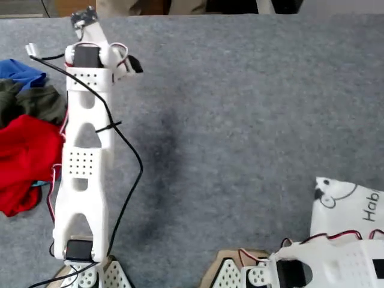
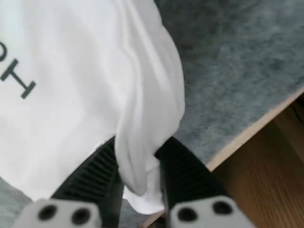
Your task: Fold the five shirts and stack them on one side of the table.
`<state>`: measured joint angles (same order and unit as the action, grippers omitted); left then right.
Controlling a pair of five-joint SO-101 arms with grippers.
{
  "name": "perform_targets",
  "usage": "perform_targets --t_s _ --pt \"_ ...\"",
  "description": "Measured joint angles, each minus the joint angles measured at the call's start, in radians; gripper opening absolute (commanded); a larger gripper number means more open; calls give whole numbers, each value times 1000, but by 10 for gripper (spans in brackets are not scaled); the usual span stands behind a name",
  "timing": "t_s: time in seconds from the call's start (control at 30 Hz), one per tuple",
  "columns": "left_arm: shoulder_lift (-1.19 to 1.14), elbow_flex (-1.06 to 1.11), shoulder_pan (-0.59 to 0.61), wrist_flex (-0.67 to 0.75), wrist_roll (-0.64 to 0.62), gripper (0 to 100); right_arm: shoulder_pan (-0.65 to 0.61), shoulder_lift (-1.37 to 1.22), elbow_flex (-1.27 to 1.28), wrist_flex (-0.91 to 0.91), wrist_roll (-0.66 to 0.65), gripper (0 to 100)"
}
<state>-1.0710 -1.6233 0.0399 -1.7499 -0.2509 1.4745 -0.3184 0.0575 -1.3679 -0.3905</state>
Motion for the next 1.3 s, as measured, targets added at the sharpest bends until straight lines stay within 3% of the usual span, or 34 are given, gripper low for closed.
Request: perform_targets --t_s 0.13,0.2,0.47,0.6,0.73,0.83,1.0,1.17,1.3 --pt "14 0 32 0 15 266 0 0 0 -18 -17 267" --pt "21 0 57 0 51 219 -5 0 0 -46 -48 313" --pt "98 0 259 0 224 50 -107 0 -123 -253 -83 313" --pt "150 0 394 0 288 39 -150 0 -298 -379 -84 313" --pt "209 0 523 0 356 39 -164 71 -453 -390 -84 313" --pt "249 -2 621 0 408 39 -183 163 -486 -390 -84 249" --pt "264 -2 798 0 430 40 -273 333 -420 -393 -84 0" --pt "264 -2 930 0 430 64 -377 520 -239 -393 -14 52" --pt "264 3 1002 0 451 231 -489 649 -106 -393 31 51"
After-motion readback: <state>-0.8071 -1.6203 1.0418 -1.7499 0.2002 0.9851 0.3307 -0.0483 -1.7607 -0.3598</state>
